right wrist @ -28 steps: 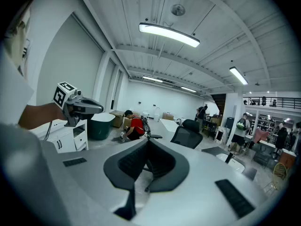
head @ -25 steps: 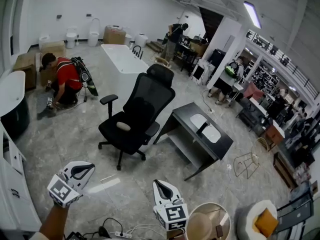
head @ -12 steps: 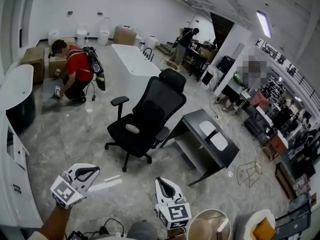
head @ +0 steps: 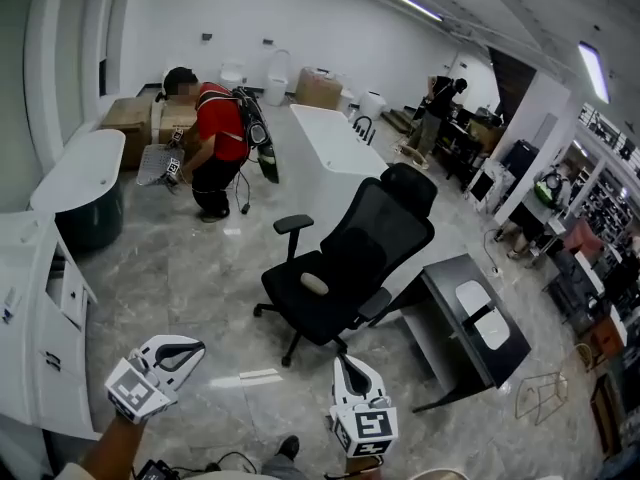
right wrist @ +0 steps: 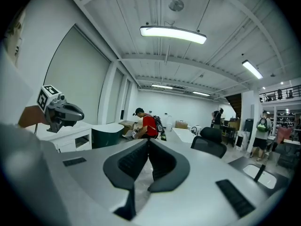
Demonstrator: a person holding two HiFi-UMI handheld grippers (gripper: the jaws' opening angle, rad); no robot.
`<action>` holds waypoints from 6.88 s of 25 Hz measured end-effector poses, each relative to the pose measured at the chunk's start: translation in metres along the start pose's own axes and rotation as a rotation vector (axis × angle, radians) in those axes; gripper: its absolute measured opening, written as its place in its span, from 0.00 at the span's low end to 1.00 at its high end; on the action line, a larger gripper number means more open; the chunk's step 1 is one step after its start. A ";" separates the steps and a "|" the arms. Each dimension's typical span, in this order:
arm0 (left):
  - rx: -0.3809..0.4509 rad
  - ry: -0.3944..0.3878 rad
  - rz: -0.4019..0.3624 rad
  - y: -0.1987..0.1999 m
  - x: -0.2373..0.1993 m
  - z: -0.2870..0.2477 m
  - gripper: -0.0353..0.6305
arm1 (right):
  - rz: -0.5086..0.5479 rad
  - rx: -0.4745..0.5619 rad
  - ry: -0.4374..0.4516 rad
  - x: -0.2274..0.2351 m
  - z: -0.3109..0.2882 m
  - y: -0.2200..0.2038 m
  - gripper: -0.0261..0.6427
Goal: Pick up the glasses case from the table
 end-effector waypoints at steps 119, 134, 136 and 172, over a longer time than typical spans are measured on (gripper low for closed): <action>-0.258 -0.203 0.324 -0.210 -0.300 -0.669 0.08 | -0.084 -0.456 0.227 0.442 -0.672 -0.109 0.13; -0.363 -0.126 0.478 -0.285 -0.284 -0.651 0.08 | -0.027 -0.671 0.367 0.420 -0.761 -0.243 0.25; -0.379 -0.122 0.488 -0.296 -0.282 -0.649 0.08 | -0.017 -0.702 0.384 0.417 -0.770 -0.265 0.27; -0.570 -0.062 0.787 -0.438 -0.202 -0.595 0.08 | 0.312 -1.140 0.498 0.403 -0.814 -0.563 0.51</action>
Point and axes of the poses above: the fingertips, and each gripper's own axes: z backward along the fingers, x to its right, y out of its top, the point moved 6 cm from there along z, backward along the fingers, and after that the axes turned 9 degrees about -z, right-handed, at the moved point
